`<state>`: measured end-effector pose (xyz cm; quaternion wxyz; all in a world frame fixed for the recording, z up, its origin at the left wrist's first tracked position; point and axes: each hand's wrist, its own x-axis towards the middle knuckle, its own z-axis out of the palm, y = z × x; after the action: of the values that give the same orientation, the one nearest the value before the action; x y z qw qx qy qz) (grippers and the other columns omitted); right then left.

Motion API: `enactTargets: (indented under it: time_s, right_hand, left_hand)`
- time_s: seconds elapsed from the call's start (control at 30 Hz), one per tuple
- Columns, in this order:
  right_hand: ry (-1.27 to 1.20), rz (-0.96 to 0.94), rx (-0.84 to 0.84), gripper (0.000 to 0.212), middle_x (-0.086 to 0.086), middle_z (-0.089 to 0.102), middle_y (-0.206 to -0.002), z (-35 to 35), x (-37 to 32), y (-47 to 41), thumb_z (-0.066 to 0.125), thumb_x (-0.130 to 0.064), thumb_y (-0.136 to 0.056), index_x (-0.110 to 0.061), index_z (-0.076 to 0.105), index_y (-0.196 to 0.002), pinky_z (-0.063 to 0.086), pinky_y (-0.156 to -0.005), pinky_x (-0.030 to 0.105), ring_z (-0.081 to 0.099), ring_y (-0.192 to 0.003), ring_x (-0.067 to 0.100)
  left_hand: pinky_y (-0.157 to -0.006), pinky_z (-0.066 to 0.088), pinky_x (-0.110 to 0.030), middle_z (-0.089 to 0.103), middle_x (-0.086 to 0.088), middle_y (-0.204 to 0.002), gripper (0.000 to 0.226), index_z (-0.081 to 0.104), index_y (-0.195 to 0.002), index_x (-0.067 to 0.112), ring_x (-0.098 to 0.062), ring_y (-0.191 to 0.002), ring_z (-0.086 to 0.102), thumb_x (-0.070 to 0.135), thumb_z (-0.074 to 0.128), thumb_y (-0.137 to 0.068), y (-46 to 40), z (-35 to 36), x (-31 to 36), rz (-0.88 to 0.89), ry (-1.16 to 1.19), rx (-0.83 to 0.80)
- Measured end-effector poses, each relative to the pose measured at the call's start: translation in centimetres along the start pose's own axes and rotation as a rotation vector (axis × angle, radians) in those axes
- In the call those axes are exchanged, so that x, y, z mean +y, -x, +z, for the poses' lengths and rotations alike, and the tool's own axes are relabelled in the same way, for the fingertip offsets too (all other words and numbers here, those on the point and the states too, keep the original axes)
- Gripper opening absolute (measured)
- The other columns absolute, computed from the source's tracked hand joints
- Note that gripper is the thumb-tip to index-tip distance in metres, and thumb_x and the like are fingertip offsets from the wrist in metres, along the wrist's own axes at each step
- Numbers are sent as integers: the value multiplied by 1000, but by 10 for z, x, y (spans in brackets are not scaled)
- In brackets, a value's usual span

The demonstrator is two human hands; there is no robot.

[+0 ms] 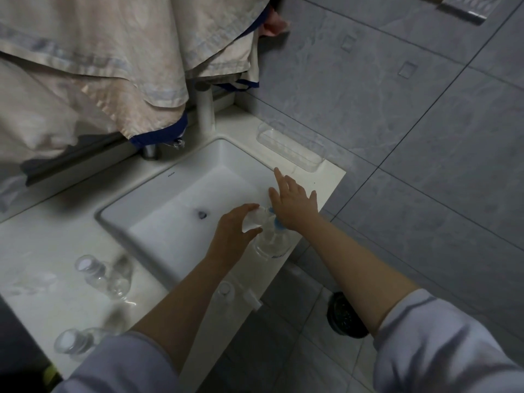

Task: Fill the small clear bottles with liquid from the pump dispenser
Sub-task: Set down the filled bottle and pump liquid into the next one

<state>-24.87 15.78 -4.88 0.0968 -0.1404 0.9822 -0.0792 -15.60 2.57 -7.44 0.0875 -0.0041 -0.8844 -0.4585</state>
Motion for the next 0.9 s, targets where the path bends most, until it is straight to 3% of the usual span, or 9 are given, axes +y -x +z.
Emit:
enactTargets:
  time_s: [0.07,0.13,0.23,0.4,0.63,0.7,0.77,0.83,0.9]
  right_hand:
    - [6,-6,12,60,3,4,-160,-3,1,-1,17,-48,-100,-33,-15,-149,1,-112,59,12,-145,28]
    - [-9,-2,17,59,2,5,-160,-4,0,-3,15,-48,-100,-33,-15,-149,2,-113,59,12,-145,28]
    - [-22,5,16,58,2,8,-160,-1,-1,-1,16,-45,-101,-33,-13,-149,4,-113,59,16,-144,28]
    - [-32,7,2,59,2,9,-160,2,0,1,18,-44,-101,-32,-11,-150,4,-113,59,18,-143,28]
    - [-27,-18,29,57,1,9,-160,-5,0,0,14,-46,-101,-32,-11,-150,4,-113,59,18,-144,28]
    - [-36,-11,27,56,1,10,-159,-4,-1,1,15,-45,-101,-32,-10,-150,5,-113,59,19,-143,28]
    - [-34,-8,11,57,1,11,-159,-2,-1,1,17,-43,-101,-32,-10,-150,5,-113,59,19,-143,28]
    - [-43,2,-6,57,1,9,-159,0,-1,2,17,-42,-101,-32,-10,-151,5,-113,59,19,-143,28]
    - [-45,2,-13,57,1,9,-160,0,0,3,17,-43,-101,-32,-10,-151,5,-113,59,18,-143,28]
  left_hand:
    - [-104,37,-25,56,-17,-127,74,50,-126,-3,-26,-117,55,50,48,-74,-1,-2,4,-57,35,-86]
    - [-104,33,-21,54,-16,-131,94,48,-128,-2,-25,-120,53,62,34,-61,-4,-4,2,-86,30,-141]
    - [-103,39,-27,58,-15,-126,70,52,-125,-1,-26,-115,57,48,51,-76,-5,-1,-3,-80,12,-89]
    - [-99,46,-30,64,-15,-117,47,57,-120,0,-25,-106,62,21,69,-80,-2,3,-7,-22,-9,3]
    - [-107,36,-27,53,-14,-130,62,48,-129,1,-21,-120,51,40,51,-81,-1,-5,2,-104,29,-107]
    - [-109,33,-29,49,-19,-134,67,49,-129,16,-28,-124,49,51,40,-72,-2,-8,4,-82,65,-178]
    - [-108,35,-30,49,-21,-133,50,47,-120,44,-30,-123,50,48,43,-71,-3,-7,6,-84,98,-173]
    - [-103,42,-36,57,-19,-125,42,57,-122,19,-30,-115,57,30,61,-81,-1,-4,4,-61,87,-63]
    - [-100,46,-39,62,-18,-119,46,56,-120,-3,-29,-109,60,15,70,-79,0,-1,3,-41,51,-13]
